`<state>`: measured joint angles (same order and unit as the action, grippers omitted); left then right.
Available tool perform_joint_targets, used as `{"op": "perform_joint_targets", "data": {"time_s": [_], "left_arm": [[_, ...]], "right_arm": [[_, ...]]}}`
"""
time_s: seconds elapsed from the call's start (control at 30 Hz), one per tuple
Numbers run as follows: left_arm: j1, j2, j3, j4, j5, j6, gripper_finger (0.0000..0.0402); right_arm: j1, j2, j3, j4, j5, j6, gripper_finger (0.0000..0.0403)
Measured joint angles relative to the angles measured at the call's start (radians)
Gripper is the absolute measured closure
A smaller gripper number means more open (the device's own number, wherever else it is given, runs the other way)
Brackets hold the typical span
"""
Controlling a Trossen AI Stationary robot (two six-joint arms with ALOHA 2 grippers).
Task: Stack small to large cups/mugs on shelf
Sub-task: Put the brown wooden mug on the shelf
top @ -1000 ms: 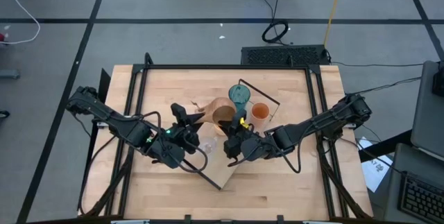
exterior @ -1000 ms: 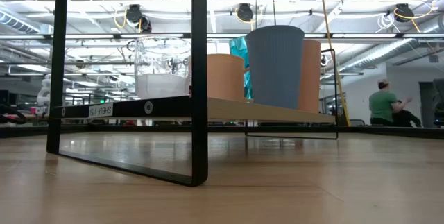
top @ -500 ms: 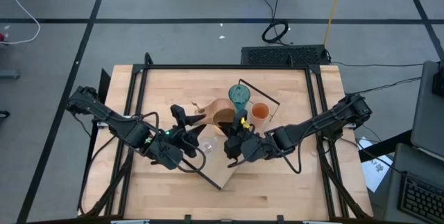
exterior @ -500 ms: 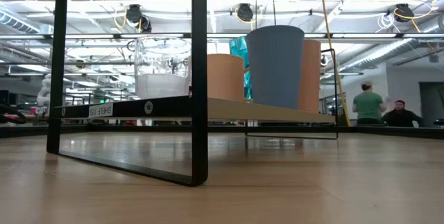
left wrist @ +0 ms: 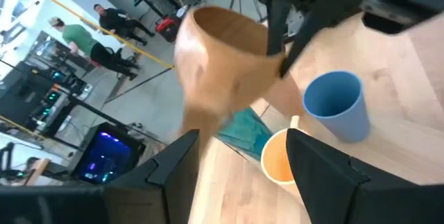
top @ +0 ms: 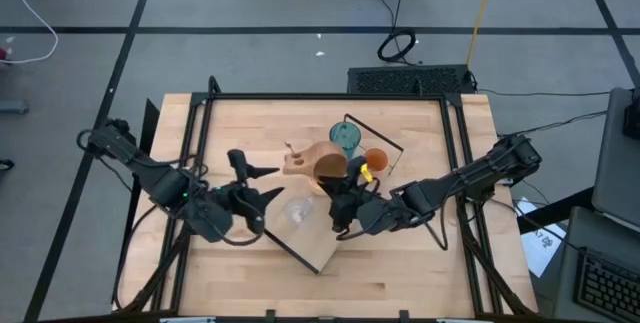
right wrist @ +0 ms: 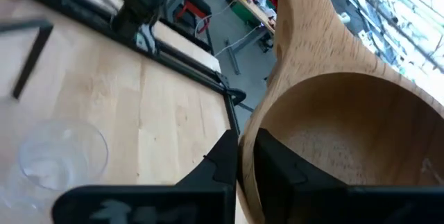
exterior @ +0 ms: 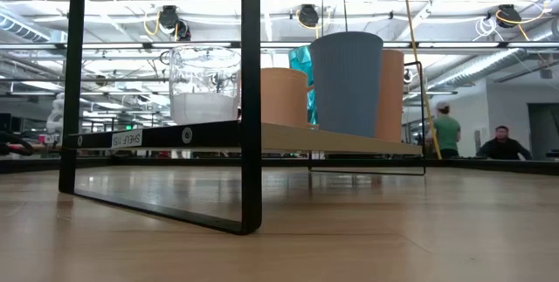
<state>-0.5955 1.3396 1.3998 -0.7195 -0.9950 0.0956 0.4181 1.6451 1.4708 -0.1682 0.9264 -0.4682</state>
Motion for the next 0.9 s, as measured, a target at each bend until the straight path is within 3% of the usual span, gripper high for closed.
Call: {"op": "perform_joint_targets", "data": {"time_s": [0.5,0.9], "left_arm": [[-0.024,-0.079,-0.020,-0.280,-0.029,-0.313,0.0229],[-0.024,-0.111,-0.193,-0.274,-0.050,-0.461,0.0229]], "right_arm": [[0.065,-0.089,0.024,-0.016,-0.039,0.307,0.0384],[0.151,-0.088,0.173,-0.284,-0.167,0.594,0.0384]]}}
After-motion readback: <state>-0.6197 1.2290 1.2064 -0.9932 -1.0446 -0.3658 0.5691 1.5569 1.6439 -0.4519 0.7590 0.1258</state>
